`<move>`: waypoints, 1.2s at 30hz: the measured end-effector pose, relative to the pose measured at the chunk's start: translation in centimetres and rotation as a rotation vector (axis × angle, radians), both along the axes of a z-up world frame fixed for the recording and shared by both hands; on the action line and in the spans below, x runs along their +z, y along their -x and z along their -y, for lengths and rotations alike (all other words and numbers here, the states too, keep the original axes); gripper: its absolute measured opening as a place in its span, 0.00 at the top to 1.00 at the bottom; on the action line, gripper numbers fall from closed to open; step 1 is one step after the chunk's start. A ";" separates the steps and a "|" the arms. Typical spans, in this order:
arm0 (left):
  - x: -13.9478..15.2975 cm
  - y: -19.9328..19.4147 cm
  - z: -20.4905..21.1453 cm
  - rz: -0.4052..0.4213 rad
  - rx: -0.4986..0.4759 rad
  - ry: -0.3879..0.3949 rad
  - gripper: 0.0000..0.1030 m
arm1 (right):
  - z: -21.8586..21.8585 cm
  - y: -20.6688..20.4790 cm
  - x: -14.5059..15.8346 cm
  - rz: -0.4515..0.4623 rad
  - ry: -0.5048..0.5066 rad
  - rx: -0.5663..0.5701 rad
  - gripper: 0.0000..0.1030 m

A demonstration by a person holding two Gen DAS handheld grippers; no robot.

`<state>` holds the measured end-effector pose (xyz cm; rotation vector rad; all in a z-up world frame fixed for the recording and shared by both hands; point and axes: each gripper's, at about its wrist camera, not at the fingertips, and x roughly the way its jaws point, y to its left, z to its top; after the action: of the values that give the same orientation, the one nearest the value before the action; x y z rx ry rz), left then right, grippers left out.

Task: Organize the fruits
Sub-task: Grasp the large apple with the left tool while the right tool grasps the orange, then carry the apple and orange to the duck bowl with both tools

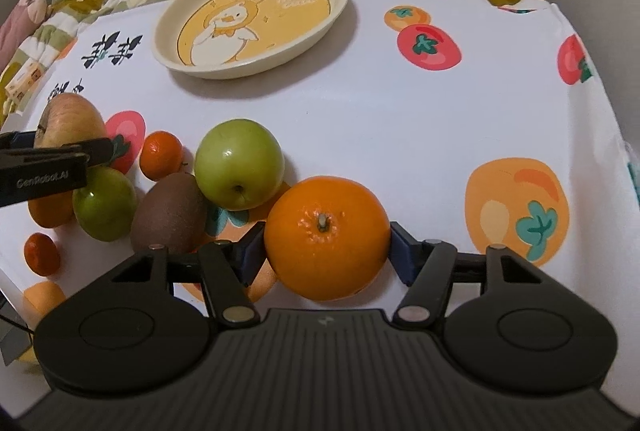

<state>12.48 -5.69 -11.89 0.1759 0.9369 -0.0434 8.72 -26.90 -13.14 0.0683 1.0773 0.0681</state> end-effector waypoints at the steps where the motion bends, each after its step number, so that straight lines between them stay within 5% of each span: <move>1: 0.3 0.2 -0.1 0.005 -0.003 0.003 0.24 | -0.1 0.2 0.3 0.005 0.002 -0.005 0.25; 21: 10.6 1.2 -4.7 0.204 -0.189 0.047 0.24 | -3.8 2.1 10.7 0.183 0.000 -0.151 0.25; 28: 12.1 -2.3 -3.6 0.239 -0.240 0.064 0.24 | -3.4 -2.4 13.1 0.250 0.010 -0.132 0.25; 36: 10.9 -8.9 0.0 0.203 -0.249 0.043 0.24 | -1.7 -10.6 12.4 0.257 0.000 -0.030 0.25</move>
<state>21.42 -5.69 -1.02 0.2520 0.7068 -0.2710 19.30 -25.15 -0.71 0.0733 0.8197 0.0487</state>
